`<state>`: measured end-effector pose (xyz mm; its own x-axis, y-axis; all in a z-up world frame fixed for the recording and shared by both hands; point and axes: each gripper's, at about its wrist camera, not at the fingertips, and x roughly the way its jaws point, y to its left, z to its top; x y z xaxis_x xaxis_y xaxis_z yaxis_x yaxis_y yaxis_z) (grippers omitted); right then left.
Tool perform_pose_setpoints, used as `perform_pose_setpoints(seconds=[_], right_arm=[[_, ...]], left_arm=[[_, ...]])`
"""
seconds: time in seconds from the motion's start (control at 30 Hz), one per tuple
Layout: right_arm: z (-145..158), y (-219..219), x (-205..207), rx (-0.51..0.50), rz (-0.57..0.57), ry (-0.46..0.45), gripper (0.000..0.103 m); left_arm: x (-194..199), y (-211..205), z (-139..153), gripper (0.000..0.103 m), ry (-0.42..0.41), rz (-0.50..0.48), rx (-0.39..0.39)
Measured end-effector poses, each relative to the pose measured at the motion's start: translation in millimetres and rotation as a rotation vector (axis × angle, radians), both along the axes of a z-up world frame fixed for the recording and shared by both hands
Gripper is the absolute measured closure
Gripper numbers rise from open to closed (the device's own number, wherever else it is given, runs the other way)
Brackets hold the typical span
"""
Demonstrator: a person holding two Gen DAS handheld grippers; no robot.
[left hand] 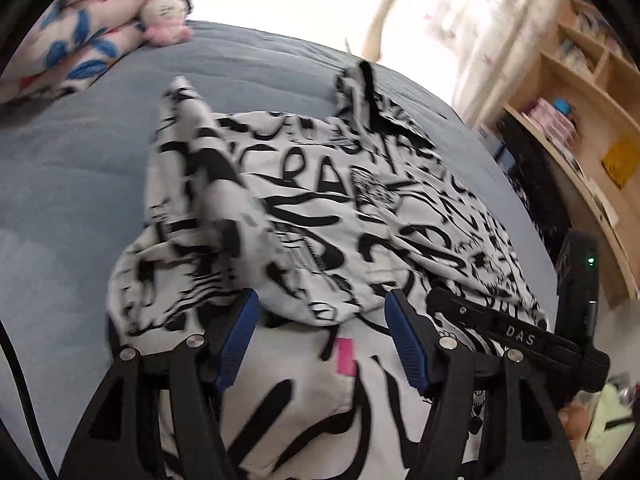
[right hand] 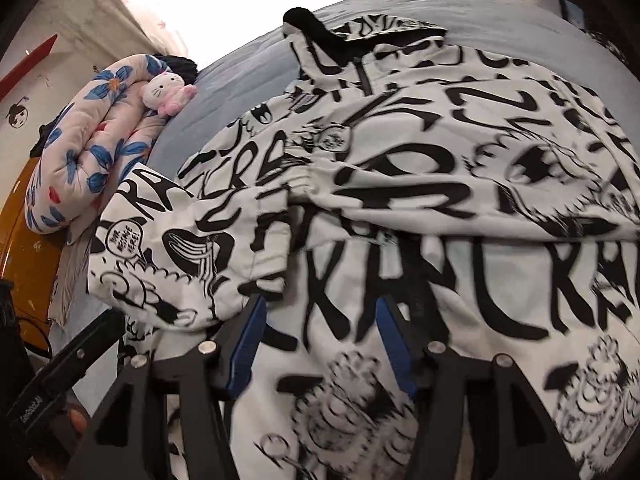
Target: Fold large clothes
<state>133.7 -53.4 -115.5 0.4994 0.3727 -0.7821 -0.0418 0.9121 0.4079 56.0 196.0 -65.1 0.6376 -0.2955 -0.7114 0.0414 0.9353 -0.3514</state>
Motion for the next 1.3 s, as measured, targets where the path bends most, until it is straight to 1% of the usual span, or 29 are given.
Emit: perform_pose_setpoints(seconds=[0.1, 0.17, 0.3, 0.33, 0.4, 0.43, 0.47, 0.5, 0.53, 0.57, 0.6, 0.67, 0.7, 0.77, 0.83, 0.87, 0.93, 1.0, 1.07, 1.1, 1.13, 1.17, 1.2, 1.23, 1.3], right_arm=[[-5, 9, 17, 0.019, 0.015, 0.022, 0.046], [-11, 17, 30, 0.036, 0.028, 0.041, 0.046], [-28, 29, 47, 0.045, 0.046, 0.089, 0.046], [-32, 33, 50, 0.045, 0.054, 0.096, 0.046], [-33, 47, 53, 0.001, 0.080, 0.083, 0.048], [-31, 57, 53, -0.016, 0.123, 0.072, 0.071], [-29, 65, 52, -0.027, 0.156, 0.074, 0.087], [-22, 73, 49, -0.040, 0.179, 0.056, 0.088], [-13, 79, 46, -0.055, 0.194, 0.020, 0.091], [6, 87, 40, -0.077, 0.221, -0.051, 0.101], [20, 90, 36, -0.080, 0.236, -0.093, 0.100], [57, 92, 28, -0.091, 0.244, -0.204, 0.100], [78, 90, 24, -0.118, 0.227, -0.279, 0.101], [110, 78, 19, -0.169, 0.173, -0.388, 0.101], [127, 60, 20, -0.216, 0.109, -0.443, 0.101], [131, 49, 23, -0.257, 0.062, -0.458, 0.101], [129, 31, 32, -0.317, -0.016, -0.446, 0.101], [111, 3, 46, -0.366, -0.098, -0.385, 0.100], [78, -22, 63, -0.373, -0.144, -0.287, 0.095], [55, -35, 72, -0.386, -0.154, -0.206, 0.093], [31, -45, 80, -0.417, -0.177, -0.105, 0.090], [17, -53, 83, -0.418, -0.191, -0.041, 0.090], [5, -63, 81, -0.365, -0.190, 0.005, 0.090], [0, -72, 75, -0.290, -0.189, 0.011, 0.089], [0, -84, 64, -0.205, -0.187, 0.002, 0.079]], left_arm=[[-3, 18, -3, 0.039, 0.008, 0.061, 0.016], [-5, 31, -8, 0.039, 0.019, 0.094, 0.010], [-6, 46, -19, 0.039, 0.051, 0.119, -0.009], [-5, 49, -23, 0.039, 0.066, 0.124, -0.011], [-2, 52, -31, 0.039, 0.091, 0.128, -0.024], [-1, 52, -35, 0.039, 0.100, 0.128, -0.030], [0, 54, -39, 0.039, 0.113, 0.130, -0.038], [0, 56, -43, 0.039, 0.123, 0.131, -0.043], [1, 57, -47, 0.039, 0.134, 0.134, -0.049], [1, 58, -50, 0.039, 0.139, 0.136, -0.052], [2, 59, -53, 0.039, 0.145, 0.138, -0.058], [1, 61, -56, 0.039, 0.151, 0.142, -0.070], [1, 62, -57, 0.039, 0.150, 0.145, -0.070], [0, 64, -57, 0.039, 0.147, 0.150, -0.069], [-1, 65, -58, 0.039, 0.146, 0.152, -0.072], [-1, 66, -58, 0.039, 0.147, 0.153, -0.072], [-2, 67, -59, 0.039, 0.148, 0.155, -0.073], [0, 66, -59, 0.039, 0.149, 0.155, -0.073], [1, 64, -61, 0.039, 0.153, 0.153, -0.068], [2, 63, -62, 0.039, 0.161, 0.150, -0.061], [2, 62, -62, 0.039, 0.165, 0.147, -0.059], [2, 62, -61, 0.039, 0.165, 0.143, -0.060], [2, 62, -59, 0.039, 0.165, 0.138, -0.062], [1, 61, -56, 0.039, 0.165, 0.128, -0.066], [1, 60, -49, 0.039, 0.150, 0.109, -0.061]])
